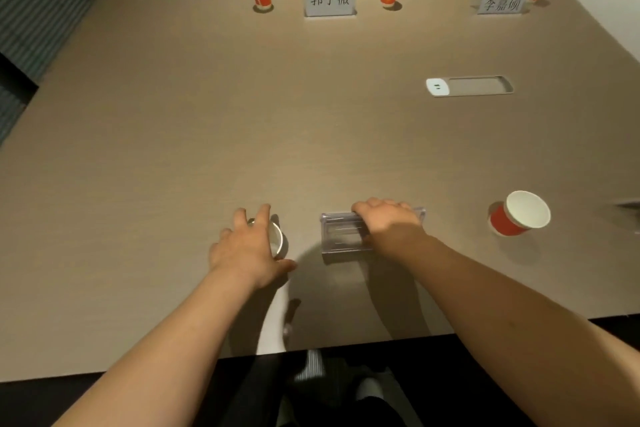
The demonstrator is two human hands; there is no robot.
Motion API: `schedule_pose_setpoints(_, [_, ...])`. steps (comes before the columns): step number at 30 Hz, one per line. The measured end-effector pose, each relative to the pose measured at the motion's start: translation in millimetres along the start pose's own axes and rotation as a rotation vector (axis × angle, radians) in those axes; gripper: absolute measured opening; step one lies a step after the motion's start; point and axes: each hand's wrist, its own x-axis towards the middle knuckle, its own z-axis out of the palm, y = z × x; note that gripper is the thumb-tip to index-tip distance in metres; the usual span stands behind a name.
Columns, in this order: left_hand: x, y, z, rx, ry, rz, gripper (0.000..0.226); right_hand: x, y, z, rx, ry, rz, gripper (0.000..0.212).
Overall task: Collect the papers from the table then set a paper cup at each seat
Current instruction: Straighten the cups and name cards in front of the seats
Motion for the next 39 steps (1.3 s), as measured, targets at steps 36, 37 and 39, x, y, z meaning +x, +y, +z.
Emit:
schedule_pose_setpoints(36, [-87.8, -315.8, -80.5, -0.248, 0.403, 0.161, 0.026, -37.7, -346.5, -84.9, 0.134, 0.220, -0.569, 0.025])
schedule_pose_setpoints(37, [-97.7, -338.5, -86.9, -0.262, 0.423, 0.157, 0.026, -39.2, -370.9, -89.2, 0.132, 0.241, -0.579, 0.026])
schedule_pose_setpoints(39, [-123.2, -396.7, -100.5, -0.266, 0.474, 0.156, 0.027, -44.3, -433.4, -93.6, 0.162, 0.277, -0.594, 0.028])
